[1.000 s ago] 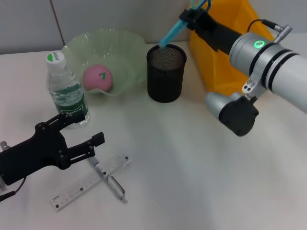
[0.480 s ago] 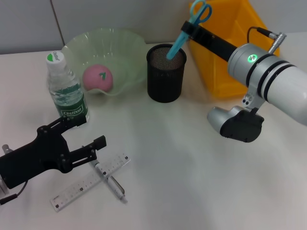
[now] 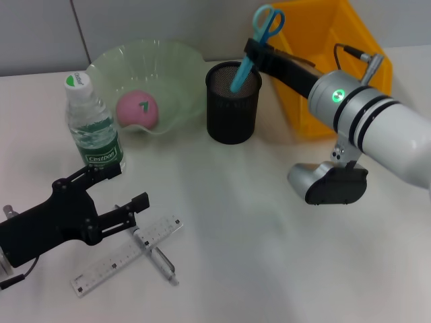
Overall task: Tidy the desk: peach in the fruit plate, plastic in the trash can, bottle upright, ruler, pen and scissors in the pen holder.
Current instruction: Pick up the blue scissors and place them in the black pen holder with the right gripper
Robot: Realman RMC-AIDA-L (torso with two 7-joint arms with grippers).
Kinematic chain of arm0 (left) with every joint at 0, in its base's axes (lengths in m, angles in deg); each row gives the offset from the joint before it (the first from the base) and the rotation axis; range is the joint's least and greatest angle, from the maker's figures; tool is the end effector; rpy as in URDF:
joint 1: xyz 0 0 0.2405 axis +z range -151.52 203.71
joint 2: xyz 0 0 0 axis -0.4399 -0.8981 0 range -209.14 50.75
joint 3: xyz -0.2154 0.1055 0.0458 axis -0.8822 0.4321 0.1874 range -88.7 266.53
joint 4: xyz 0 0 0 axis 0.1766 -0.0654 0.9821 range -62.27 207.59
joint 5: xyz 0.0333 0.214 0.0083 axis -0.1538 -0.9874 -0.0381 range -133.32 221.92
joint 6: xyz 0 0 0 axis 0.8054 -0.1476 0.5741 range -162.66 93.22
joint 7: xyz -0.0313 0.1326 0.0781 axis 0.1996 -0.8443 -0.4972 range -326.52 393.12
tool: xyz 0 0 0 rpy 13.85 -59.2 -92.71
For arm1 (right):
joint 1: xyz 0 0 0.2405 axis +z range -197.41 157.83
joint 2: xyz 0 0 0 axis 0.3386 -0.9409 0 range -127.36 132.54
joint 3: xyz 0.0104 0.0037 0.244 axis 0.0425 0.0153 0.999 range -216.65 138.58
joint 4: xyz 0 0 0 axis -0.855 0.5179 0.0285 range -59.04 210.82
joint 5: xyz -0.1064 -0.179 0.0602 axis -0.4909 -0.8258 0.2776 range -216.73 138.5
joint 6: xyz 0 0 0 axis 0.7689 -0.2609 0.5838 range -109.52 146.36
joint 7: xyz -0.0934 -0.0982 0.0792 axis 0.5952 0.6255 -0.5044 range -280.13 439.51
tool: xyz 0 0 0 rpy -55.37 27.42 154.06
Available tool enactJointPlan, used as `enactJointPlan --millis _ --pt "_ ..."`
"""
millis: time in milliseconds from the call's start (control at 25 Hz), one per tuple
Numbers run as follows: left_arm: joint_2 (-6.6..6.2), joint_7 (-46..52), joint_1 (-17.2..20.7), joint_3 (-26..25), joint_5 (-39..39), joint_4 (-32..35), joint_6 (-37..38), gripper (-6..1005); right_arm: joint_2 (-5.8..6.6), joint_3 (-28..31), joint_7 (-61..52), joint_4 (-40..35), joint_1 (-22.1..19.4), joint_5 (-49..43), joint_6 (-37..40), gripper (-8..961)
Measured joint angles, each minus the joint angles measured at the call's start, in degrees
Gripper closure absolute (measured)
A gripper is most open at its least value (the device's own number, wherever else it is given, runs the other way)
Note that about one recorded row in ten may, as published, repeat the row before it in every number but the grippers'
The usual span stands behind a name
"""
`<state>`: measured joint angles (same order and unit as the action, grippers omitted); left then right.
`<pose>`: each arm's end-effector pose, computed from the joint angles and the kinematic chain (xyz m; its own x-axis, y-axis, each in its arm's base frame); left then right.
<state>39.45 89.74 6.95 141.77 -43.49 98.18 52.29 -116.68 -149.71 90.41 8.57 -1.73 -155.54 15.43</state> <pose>-0.2822 0.2845 -0.0280 0.7029 0.1880 0.6860 0.4723 -0.8445 -0.2524 0.1645 0.3968 -0.0483 -0.3031 0.3791 0.8743 0.9471 0.2217 0.2323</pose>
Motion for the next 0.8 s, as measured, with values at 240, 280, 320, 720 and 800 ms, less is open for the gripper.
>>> enactJointPlan --millis 240,280,320,720,800 --pt "0.0 -1.9 0.0 -0.5 0.1 -0.7 0.0 160 0.02 -2.1 0.0 2.7 0.3 -0.3 -3.9 715" --pt "0.0 -2.1 0.0 -0.5 0.1 -0.8 0.0 160 0.07 -2.6 -0.1 3.2 0.4 -0.3 -4.8 715" --pt "0.0 -2.1 0.0 -0.5 0.1 -0.8 0.0 160 0.08 -2.8 -0.1 3.4 0.4 -0.3 -5.2 715" --pt "0.0 -6.1 0.1 -0.5 1.3 -3.3 -0.1 160 -0.04 -3.8 -1.9 4.8 0.8 -1.0 -7.3 712" --pt "0.0 -6.4 0.1 -0.5 1.3 -3.3 -0.1 160 -0.09 -4.5 -2.9 5.3 1.0 -1.0 -8.6 711"
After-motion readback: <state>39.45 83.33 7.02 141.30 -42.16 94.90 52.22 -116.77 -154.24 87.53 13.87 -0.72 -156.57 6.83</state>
